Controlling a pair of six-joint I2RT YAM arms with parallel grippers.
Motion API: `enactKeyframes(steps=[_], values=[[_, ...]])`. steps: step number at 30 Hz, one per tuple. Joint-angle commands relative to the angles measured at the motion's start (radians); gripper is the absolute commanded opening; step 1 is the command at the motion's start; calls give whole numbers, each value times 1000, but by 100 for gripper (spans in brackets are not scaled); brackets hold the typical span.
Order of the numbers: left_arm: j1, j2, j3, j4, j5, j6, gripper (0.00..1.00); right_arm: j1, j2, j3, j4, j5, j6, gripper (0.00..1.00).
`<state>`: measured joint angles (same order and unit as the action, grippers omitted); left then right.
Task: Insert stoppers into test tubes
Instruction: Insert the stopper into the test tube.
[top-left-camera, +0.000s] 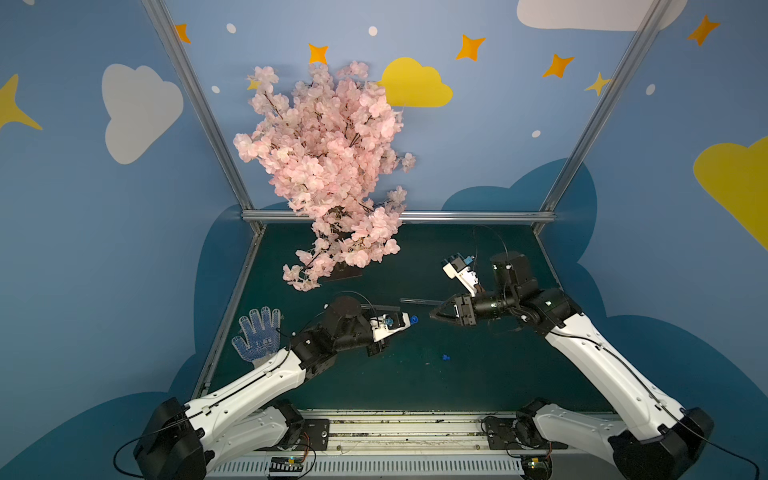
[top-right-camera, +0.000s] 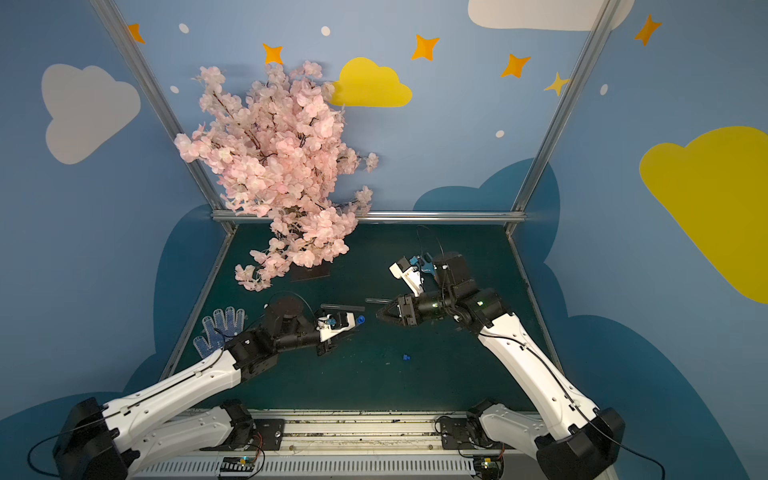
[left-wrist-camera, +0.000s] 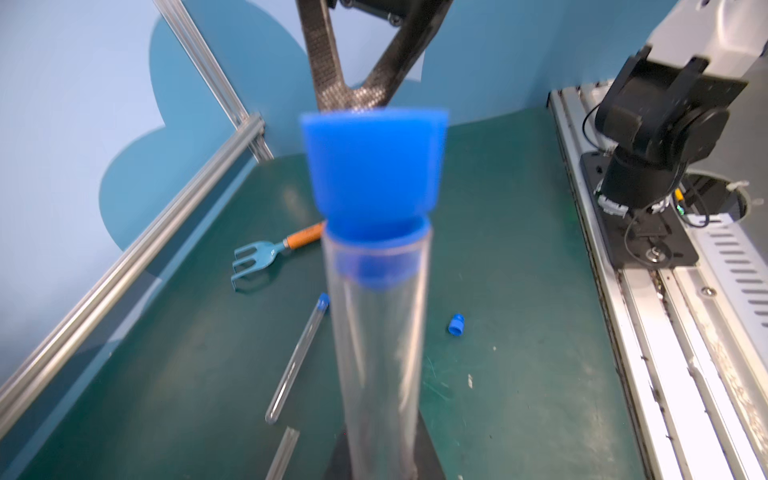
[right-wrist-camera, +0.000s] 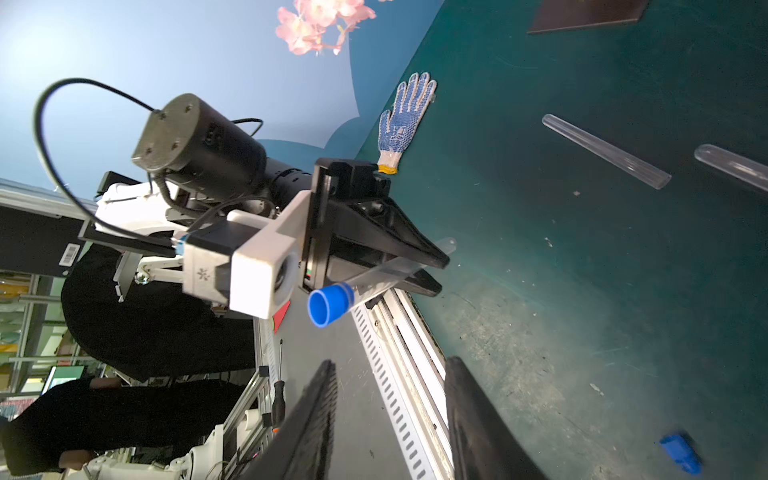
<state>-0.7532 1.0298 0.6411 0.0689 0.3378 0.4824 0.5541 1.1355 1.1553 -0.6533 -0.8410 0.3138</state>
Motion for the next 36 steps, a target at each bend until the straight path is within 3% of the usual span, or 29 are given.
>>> enactKeyframes(steps=[1, 10, 17, 36], values=[[6, -10, -11, 80, 42, -2, 2, 23, 25, 43, -31, -47, 16, 52], [11, -27, -29, 155, 95, -15, 2, 44, 77, 51, 4, -136, 67, 72], [11, -27, -34, 199, 130, -24, 2, 46, 86, 19, 180, -272, 197, 80], [17, -37, -37, 238, 160, -54, 2, 74, 145, 6, 149, -260, 161, 80]])
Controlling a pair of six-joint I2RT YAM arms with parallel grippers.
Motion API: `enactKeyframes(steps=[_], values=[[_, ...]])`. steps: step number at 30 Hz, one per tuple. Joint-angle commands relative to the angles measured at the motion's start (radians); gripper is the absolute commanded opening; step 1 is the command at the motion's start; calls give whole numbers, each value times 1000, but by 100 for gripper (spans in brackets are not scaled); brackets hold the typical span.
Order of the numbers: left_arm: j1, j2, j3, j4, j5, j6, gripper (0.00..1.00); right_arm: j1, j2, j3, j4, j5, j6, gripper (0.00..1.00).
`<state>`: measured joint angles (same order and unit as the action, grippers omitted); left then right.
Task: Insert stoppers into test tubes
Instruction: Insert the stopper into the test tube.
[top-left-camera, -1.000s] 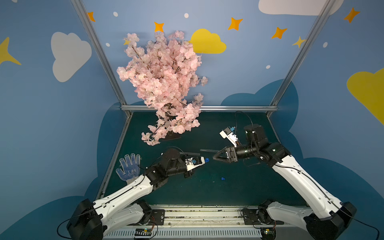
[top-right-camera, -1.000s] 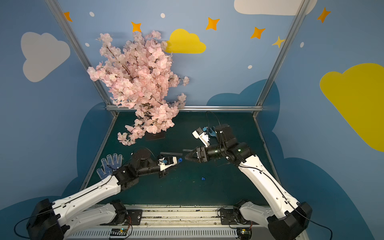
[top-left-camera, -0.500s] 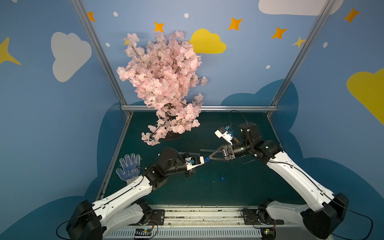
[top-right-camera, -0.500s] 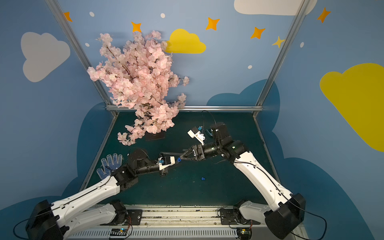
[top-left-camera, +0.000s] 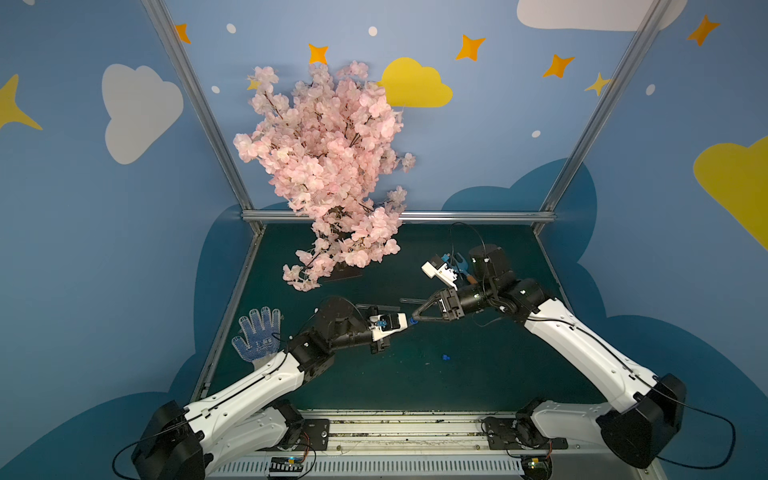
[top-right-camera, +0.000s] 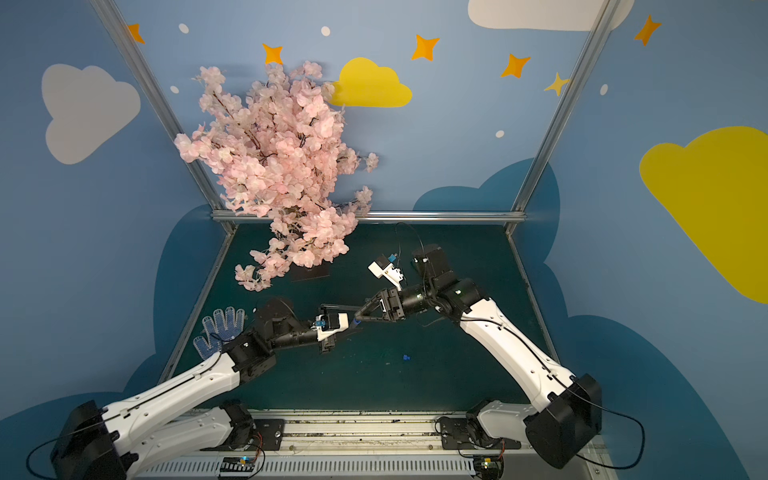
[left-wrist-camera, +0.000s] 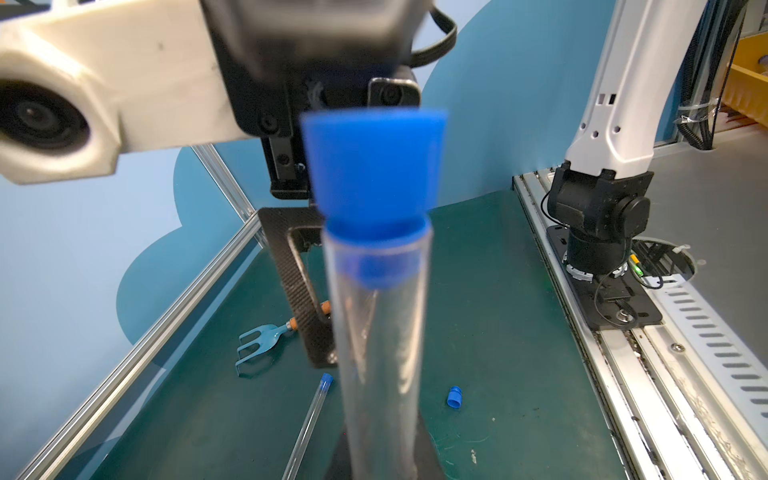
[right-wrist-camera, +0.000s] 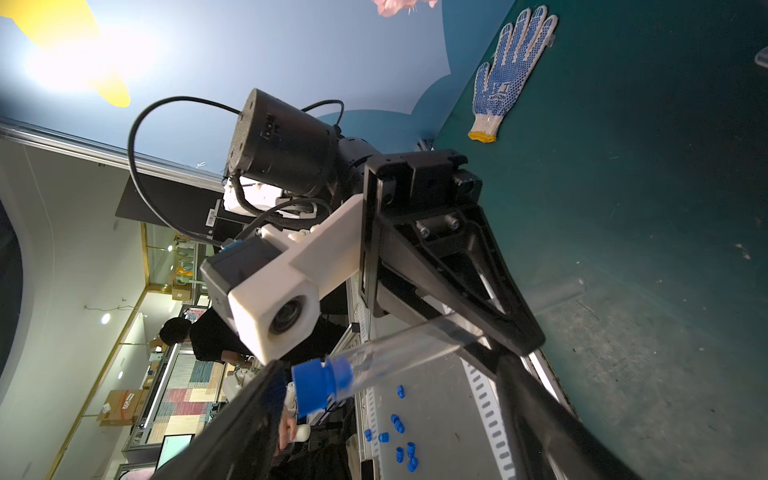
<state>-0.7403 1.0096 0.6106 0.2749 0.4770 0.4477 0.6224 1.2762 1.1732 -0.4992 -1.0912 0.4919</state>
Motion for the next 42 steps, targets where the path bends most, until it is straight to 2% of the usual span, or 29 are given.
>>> enactKeyframes(steps=[1, 11, 19, 42], values=[[4, -17, -6, 39, 22, -24, 2, 6, 5, -16, -2, -13, -18, 80], [6, -14, -2, 88, 38, -61, 2, 8, 16, -45, 22, -20, -5, 80], [7, -37, 2, 172, 18, -136, 2, 6, 51, -58, -14, 14, -45, 80], [6, -82, 51, 266, 23, -198, 2, -7, 128, -87, -136, 140, -167, 79]])
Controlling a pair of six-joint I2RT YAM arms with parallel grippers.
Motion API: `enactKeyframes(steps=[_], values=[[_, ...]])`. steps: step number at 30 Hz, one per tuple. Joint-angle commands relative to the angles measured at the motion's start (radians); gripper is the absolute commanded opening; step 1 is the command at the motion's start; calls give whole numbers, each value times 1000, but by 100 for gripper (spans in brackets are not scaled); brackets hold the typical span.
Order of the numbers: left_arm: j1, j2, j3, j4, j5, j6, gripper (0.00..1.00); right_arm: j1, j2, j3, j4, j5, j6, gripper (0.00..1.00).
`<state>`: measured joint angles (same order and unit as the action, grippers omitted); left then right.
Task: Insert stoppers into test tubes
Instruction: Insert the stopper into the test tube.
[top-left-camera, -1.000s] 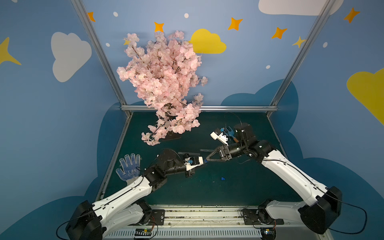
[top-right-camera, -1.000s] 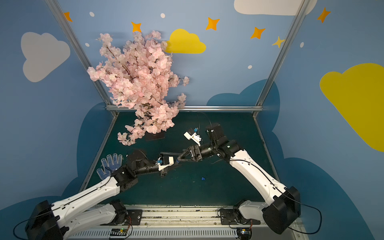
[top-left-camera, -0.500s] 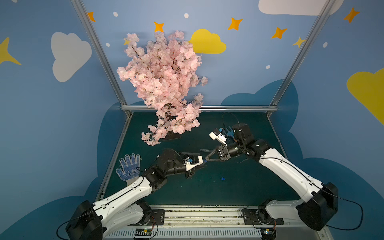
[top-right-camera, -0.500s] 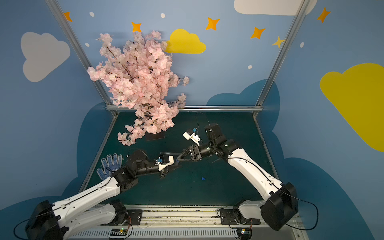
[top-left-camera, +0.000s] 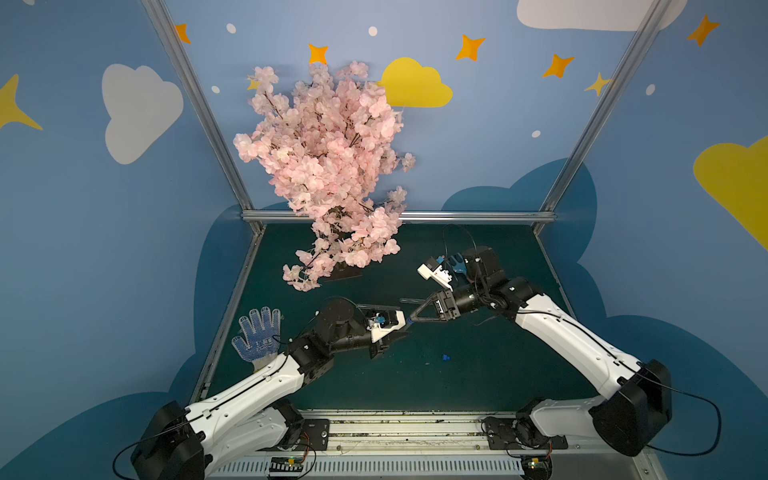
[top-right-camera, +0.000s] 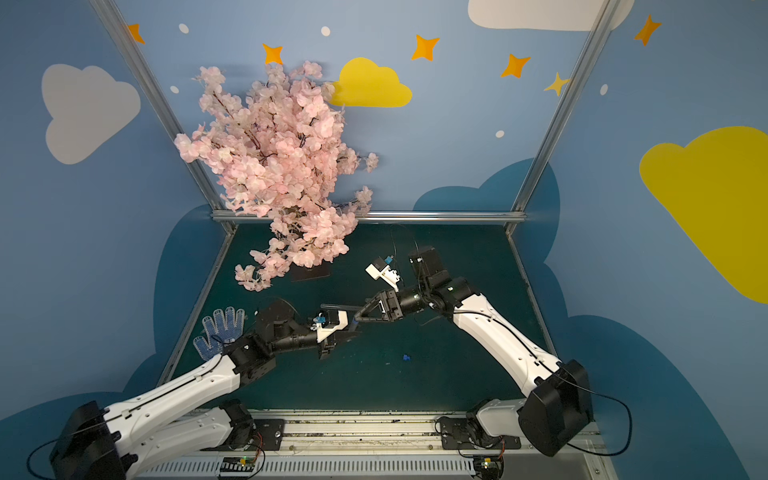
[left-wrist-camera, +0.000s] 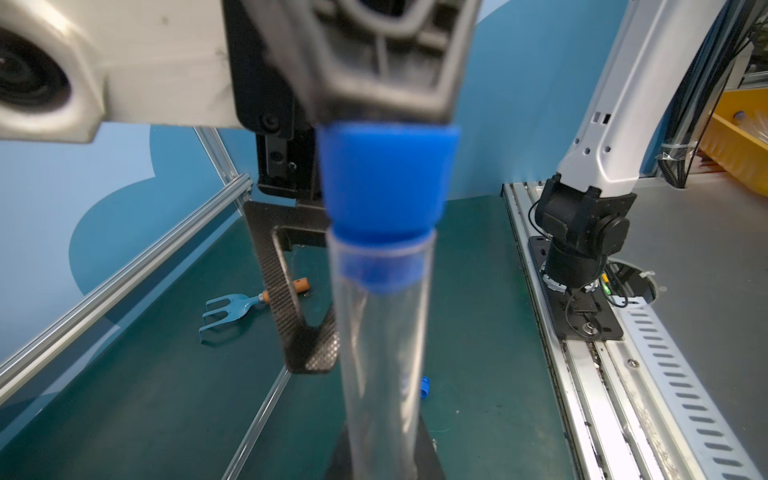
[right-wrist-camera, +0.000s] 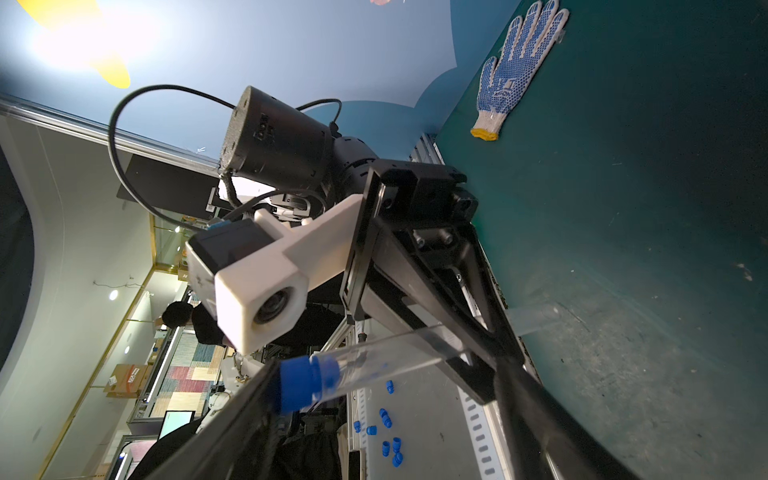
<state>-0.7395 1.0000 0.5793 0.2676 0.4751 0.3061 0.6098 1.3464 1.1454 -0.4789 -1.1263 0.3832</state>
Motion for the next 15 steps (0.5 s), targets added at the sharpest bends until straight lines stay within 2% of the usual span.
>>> enactKeyframes(steps=[1, 11, 15], values=[[5, -72, 82, 279, 28, -59, 2, 5, 60, -58, -163, 184, -64, 79], [5, -90, 94, 308, 36, -84, 2, 5, 99, -56, -200, 264, -89, 79], [2, -82, 96, 356, 34, -93, 2, 13, 112, -58, -194, 261, -90, 79]])
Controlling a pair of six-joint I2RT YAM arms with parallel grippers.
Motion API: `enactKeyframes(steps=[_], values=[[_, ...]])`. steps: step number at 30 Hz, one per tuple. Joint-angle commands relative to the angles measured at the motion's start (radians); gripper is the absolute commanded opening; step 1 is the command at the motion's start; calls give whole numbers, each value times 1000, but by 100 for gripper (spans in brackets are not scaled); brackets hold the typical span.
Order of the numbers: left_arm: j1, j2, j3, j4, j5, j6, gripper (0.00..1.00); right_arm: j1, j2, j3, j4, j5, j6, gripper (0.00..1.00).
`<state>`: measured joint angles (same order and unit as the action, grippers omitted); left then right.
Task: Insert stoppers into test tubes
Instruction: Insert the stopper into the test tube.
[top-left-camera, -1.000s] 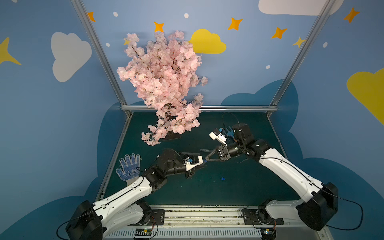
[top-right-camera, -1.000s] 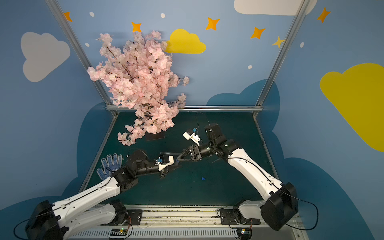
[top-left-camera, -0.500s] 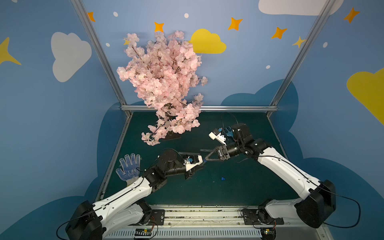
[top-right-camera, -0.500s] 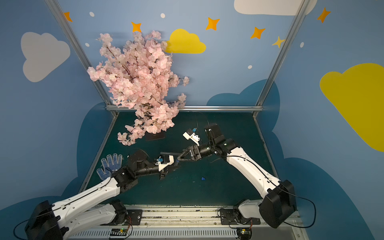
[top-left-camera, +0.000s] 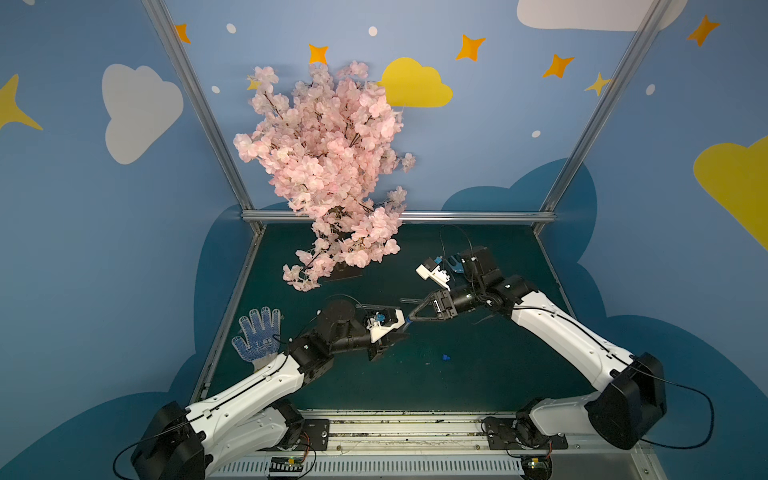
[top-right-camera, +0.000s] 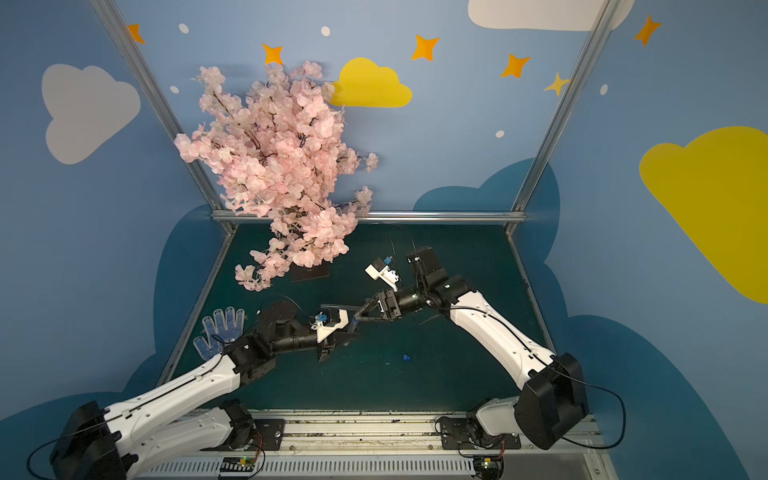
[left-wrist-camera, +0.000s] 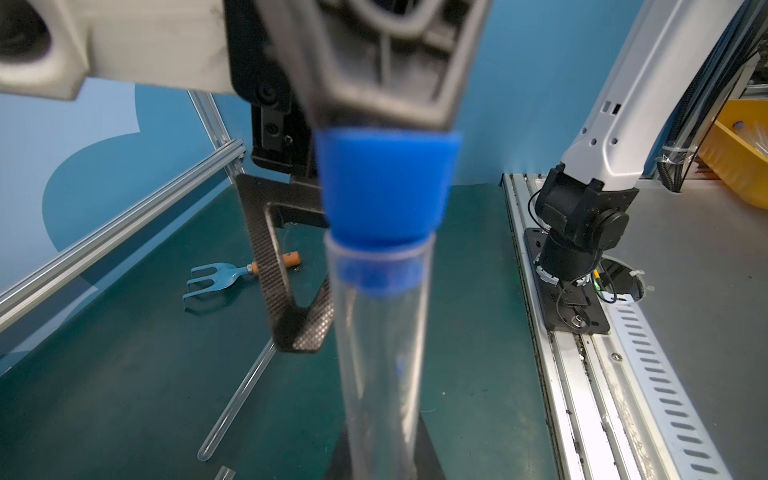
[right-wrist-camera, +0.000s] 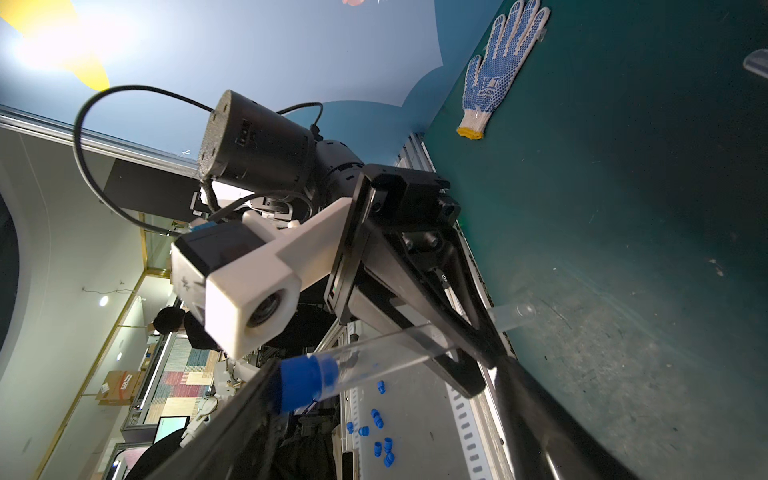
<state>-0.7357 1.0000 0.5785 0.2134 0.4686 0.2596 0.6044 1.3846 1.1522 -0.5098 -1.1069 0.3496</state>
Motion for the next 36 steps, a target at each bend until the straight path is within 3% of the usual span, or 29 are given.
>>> enactKeyframes(steps=[1, 9, 22, 36], values=[[-1, -75, 99, 430, 40, -51, 2, 19, 74, -66, -162, 242, -55, 79], [-6, -69, 121, 522, 49, -75, 2, 21, 91, -65, -182, 276, -64, 79], [-43, -83, 176, 457, 73, 21, 2, 29, 141, -29, -267, 379, -82, 79], [-88, -100, 264, 448, 70, 73, 2, 28, 172, -23, -281, 385, -96, 79]])
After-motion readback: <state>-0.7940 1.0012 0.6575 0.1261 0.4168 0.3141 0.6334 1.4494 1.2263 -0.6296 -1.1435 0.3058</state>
